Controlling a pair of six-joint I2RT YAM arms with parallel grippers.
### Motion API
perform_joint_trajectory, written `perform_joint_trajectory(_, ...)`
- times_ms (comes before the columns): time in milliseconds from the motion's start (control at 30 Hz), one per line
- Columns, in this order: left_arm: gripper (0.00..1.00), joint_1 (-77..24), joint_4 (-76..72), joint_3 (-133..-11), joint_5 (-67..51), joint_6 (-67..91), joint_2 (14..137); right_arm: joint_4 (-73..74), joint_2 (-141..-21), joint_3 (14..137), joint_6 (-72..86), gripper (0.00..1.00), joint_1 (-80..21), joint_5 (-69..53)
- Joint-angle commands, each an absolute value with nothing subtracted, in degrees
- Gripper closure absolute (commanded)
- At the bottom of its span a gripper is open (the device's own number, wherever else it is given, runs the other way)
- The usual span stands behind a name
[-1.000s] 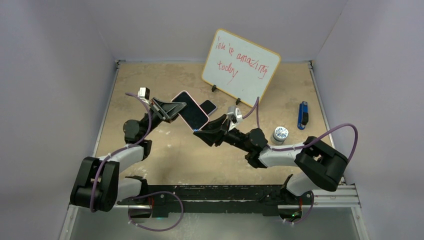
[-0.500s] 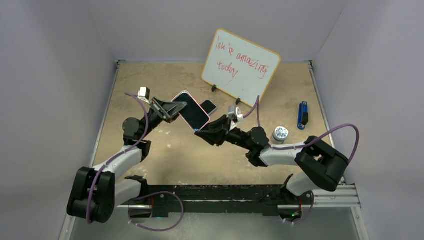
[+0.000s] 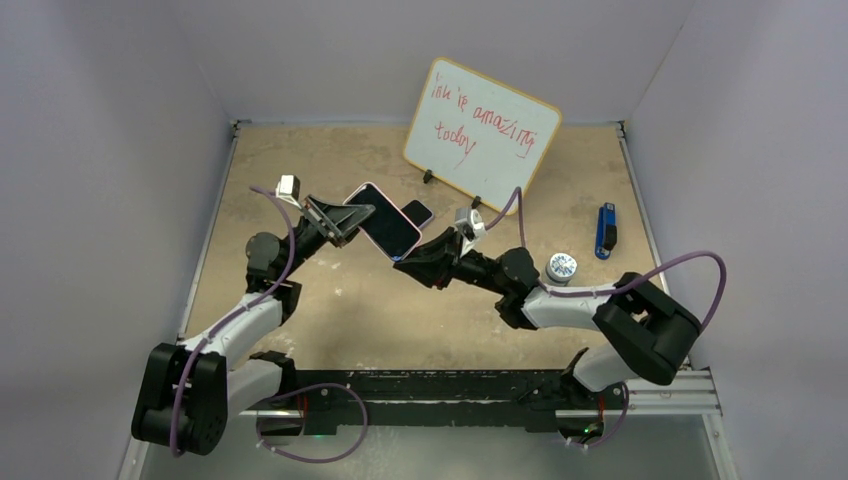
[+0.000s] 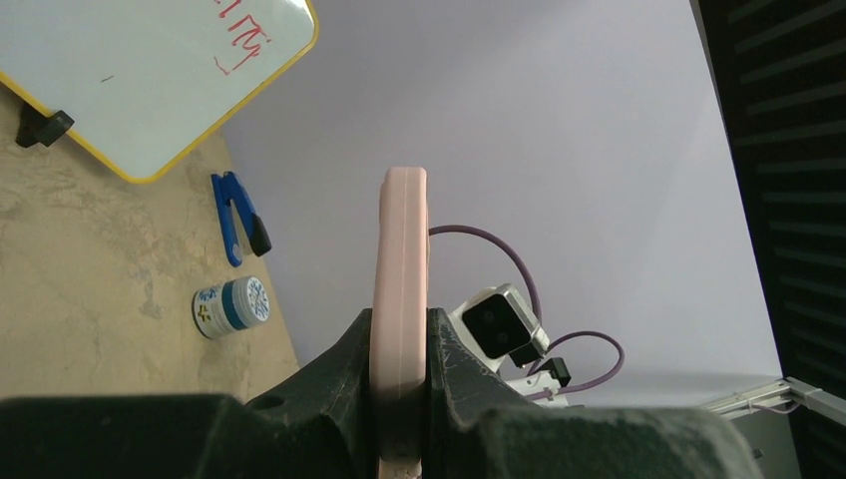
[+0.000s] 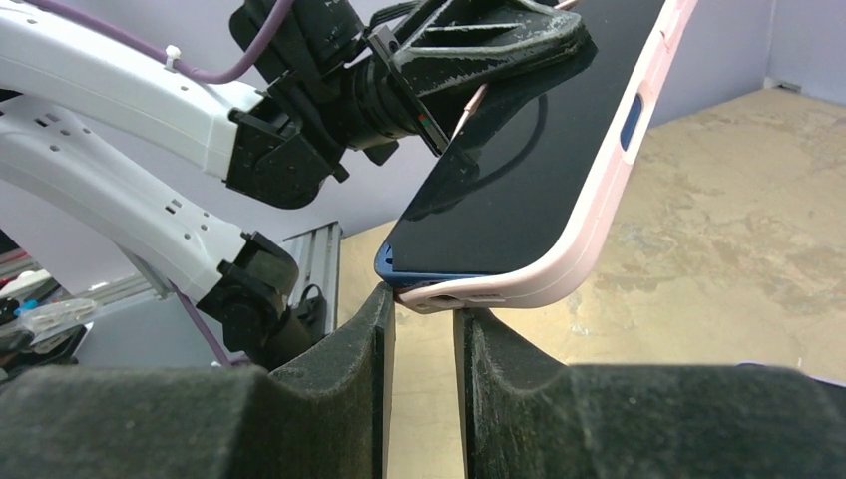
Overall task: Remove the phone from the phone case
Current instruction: Remove the phone case from the phone.
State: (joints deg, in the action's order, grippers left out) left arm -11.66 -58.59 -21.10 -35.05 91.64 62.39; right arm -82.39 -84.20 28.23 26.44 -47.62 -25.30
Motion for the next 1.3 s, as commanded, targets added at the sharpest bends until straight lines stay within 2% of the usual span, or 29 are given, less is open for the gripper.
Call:
perform_joint_trajectory(0, 1.00, -12.80, -62.76, -21.75, -42.66, 92.41, 60.63, -77.87, -82.44, 31.56, 24.65, 1.00, -44.42, -18.02)
perform_joint_trajectory(300, 1.00, -12.74, -67.13, -23.70, -46.53, 89.38, 62.28, -68.23, -80.34, 32.33, 27.23, 0.99, -43.77, -20.47)
perform_joint_trajectory(400, 1.00, -12.74, -64.97, -24.74, -47.04, 86.69, 62.49, -67.78, -78.74, 31.03, 28.32, 0.92, -43.56, -22.02)
perform_joint_trajectory(567, 1.00, -12.61, -56.82, -26.84, -48.95, 79.08, 62.34, -66.50, -76.03, 28.10, 30.03, 0.72, -42.83, -26.76)
perform_joint_trajectory(800, 1.00, -12.15, -43.15, -32.87, -53.57, 65.32, 61.48, -59.27, -70.33, 23.83, 27.81, 0.62, -41.44, -33.67)
perform_joint_trajectory(1033, 1.00, -12.13, -32.85, -39.39, -57.80, 54.94, 61.30, -46.20, -63.56, 24.99, 21.38, 0.42, -41.40, -35.19)
perform_joint_trajectory(1267, 1.00, -12.13, -31.85, -41.66, -61.54, 52.77, 61.64, -40.76, -61.71, 29.13, 13.68, 0.37, -41.40, -40.18)
